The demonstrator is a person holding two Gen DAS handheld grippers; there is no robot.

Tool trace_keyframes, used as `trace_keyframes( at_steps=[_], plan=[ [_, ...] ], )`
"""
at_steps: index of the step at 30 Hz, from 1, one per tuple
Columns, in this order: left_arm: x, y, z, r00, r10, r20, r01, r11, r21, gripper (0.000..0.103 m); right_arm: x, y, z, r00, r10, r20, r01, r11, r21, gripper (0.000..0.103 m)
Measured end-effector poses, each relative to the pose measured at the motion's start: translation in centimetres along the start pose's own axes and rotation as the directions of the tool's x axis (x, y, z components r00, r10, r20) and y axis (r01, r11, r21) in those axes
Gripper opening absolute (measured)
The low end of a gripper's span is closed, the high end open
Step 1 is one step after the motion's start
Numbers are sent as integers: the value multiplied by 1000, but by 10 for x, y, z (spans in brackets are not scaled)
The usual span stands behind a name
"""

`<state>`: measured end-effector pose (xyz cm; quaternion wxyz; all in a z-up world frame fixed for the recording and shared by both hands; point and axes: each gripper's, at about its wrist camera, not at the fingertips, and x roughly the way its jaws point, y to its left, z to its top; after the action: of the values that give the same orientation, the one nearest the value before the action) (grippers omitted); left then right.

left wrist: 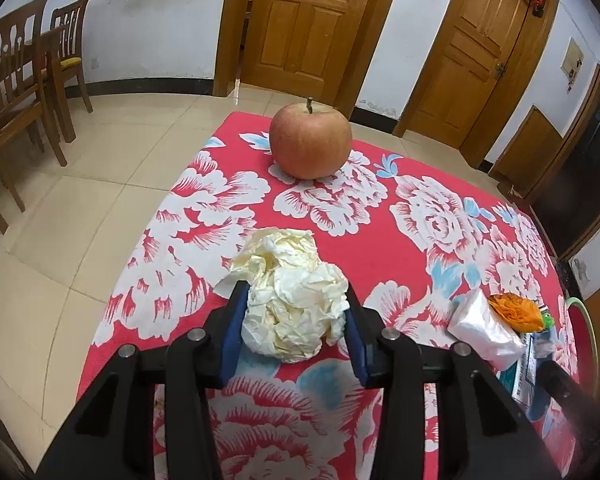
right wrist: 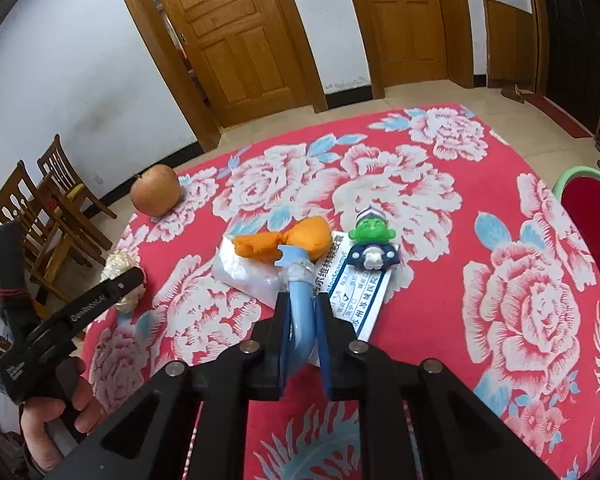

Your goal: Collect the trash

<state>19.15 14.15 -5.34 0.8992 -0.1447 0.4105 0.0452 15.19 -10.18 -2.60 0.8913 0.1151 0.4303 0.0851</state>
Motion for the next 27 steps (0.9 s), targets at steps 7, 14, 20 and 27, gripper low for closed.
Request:
trace_keyframes(
  at_steps=[7, 14, 20, 27],
  plan=[
    [-15, -3, 0, 996, -94, 9, 94, 995, -14, 44, -35, -15, -8, 999, 22, 45, -23, 1000, 17, 14],
    [-41, -25, -5, 986, -162, 36, 161, 986, 39, 44, -75, -43, -12, 995, -10, 102, 5, 999, 54, 14],
    [-70, -51, -14, 976, -212, 49, 206, 973, 108, 44, -102, -69, -16, 989, -35, 146, 21, 995, 99, 14],
    [-100, -85, -25, 959, -279, 52, 266, 948, 177, 44, -122, -105, -22, 981, -67, 181, 36, 985, 170, 14]
  ],
)
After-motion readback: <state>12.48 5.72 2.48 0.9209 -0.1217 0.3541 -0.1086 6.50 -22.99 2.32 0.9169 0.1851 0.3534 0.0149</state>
